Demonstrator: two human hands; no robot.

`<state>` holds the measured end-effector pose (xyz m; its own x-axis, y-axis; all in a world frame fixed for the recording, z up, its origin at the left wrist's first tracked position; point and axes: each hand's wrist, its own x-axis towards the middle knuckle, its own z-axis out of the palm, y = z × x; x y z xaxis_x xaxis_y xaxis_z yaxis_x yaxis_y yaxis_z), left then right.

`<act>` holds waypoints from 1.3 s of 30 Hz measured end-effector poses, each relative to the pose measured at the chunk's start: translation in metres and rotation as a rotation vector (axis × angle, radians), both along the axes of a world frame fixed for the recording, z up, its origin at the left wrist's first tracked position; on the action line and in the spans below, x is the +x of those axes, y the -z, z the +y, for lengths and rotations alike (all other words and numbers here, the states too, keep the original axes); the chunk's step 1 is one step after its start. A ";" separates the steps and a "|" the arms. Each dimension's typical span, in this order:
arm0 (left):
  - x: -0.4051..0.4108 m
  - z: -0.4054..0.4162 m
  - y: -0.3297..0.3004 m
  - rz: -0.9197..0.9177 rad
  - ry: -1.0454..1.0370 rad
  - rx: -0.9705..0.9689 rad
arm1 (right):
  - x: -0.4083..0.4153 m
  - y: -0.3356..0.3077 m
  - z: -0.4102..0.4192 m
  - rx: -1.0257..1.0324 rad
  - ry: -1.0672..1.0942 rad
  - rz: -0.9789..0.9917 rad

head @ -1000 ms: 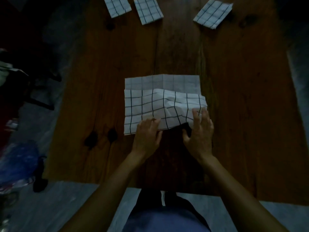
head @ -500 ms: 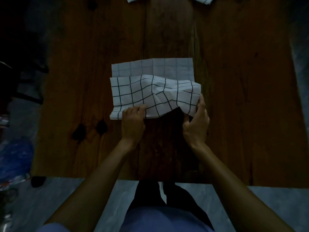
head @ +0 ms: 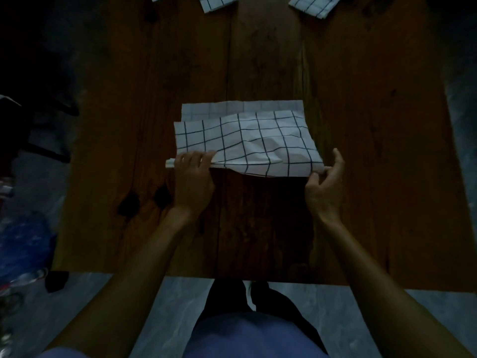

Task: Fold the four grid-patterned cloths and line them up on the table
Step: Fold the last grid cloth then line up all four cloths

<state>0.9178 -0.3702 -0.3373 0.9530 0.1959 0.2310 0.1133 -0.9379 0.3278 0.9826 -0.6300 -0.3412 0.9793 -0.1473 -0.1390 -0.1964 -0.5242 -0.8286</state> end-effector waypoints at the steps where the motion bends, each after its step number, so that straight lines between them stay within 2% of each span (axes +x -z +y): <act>1: 0.001 -0.002 -0.001 0.003 -0.041 -0.008 | 0.000 -0.004 0.000 -0.013 0.005 0.026; 4: 0.002 -0.015 0.001 0.029 -0.175 -0.053 | -0.003 -0.012 0.007 -0.115 0.024 0.062; 7: 0.007 -0.028 0.009 0.110 -0.213 -0.128 | -0.010 -0.013 0.017 -0.303 -0.030 -0.099; 10: 0.010 -0.032 0.020 0.278 -0.164 -0.112 | -0.013 -0.004 0.030 -0.429 -0.356 -0.168; 12: 0.010 -0.029 0.028 0.376 -0.160 -0.099 | -0.014 0.001 0.041 -0.460 -0.558 -0.077; 14: 0.008 -0.024 0.034 0.418 -0.165 -0.059 | -0.012 0.005 0.054 -0.516 -0.673 -0.014; 17: 0.011 -0.016 0.039 0.480 -0.138 -0.033 | -0.008 0.014 0.064 -0.601 -0.717 0.056; 22: 0.016 -0.011 0.044 0.621 -0.181 -0.116 | -0.012 0.028 0.065 -0.698 -0.662 0.119; 24: 0.015 -0.007 0.046 0.613 -0.181 -0.109 | -0.011 0.029 0.066 -0.684 -0.625 0.081; 30: 0.024 -0.011 0.044 0.367 -0.007 0.016 | 0.017 0.032 0.086 -0.667 -0.637 -0.172; 33: 0.033 -0.016 0.051 0.385 0.015 0.004 | 0.030 0.039 0.100 -0.663 -0.737 -0.166; 39: 0.019 -0.008 0.063 0.456 -0.097 -0.011 | 0.037 0.061 0.099 -0.730 -0.871 -0.140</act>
